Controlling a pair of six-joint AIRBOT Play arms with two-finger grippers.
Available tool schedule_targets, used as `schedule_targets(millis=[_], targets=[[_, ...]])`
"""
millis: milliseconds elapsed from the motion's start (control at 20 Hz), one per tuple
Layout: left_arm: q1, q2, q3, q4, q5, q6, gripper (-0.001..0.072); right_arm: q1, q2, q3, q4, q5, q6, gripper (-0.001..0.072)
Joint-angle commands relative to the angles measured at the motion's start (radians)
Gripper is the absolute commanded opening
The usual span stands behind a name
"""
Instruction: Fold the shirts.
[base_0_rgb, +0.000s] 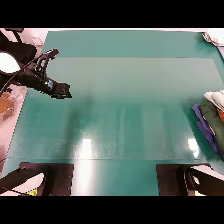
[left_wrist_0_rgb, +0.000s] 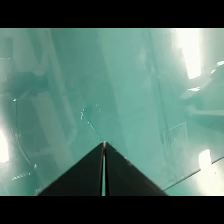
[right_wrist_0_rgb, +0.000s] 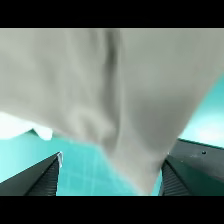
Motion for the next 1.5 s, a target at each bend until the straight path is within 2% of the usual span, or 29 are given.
schedule_targets(millis=[0,100,150,200,250,350,450,500,700,850,950,1100,1450], targets=[[0.000,0.000,0.001,0.000,0.016,0.005,0.0022,0.075,0.086,-0.001,0.021,-0.018,0.021,0.0720],[0.000,0.000,0.001,0.000,0.029,0.005,0.0022,0.186,0.140,-0.001,0.076,-0.074,0.026,0.0705],[0.000,0.000,0.001,0.000,0.032,0.009,0.0022,0.259,0.170,-0.001,0.090,-0.126,0.025,0.0576],[0.000,0.000,0.001,0.000,0.031,0.021,0.0022,0.336,0.197,-0.001,0.105,-0.176,0.016,0.0278],[0.000,0.000,0.001,-0.005,0.031,0.033,0.0022,0.431,0.224,-0.001,0.106,-0.242,-0.013,0.0025],[0.000,0.003,0.001,-0.051,0.025,0.084,0.0022,0.631,0.255,-0.001,0.084,-0.348,-0.024,0.0017],[0.000,0.006,0.008,-0.098,0.025,0.104,0.0022,0.832,0.246,-0.001,0.077,-0.383,-0.027,0.0017],[0.000,0.012,0.008,-0.137,0.035,0.135,0.0022,0.954,0.223,-0.001,0.080,-0.381,-0.063,0.0017],[0.000,0.033,0.009,-0.373,0.082,0.338,0.0022,1.485,0.055,-0.001,0.076,-0.323,-0.312,0.0017],[0.000,0.034,0.009,-0.562,0.090,0.461,0.0022,1.780,-0.085,-0.001,0.048,-0.409,-0.330,0.0018],[0.000,0.034,0.009,-0.581,0.112,0.475,0.0022,1.876,-0.154,0.000,0.051,-0.468,-0.330,0.0018],[0.000,0.034,0.009,-0.581,0.120,0.475,0.0022,1.920,-0.200,-0.001,0.053,-0.470,-0.331,0.0018],[0.000,0.034,0.009,-0.583,0.113,0.474,0.0022,1.919,-0.139,-0.001,0.045,-0.562,-0.331,0.0018]])
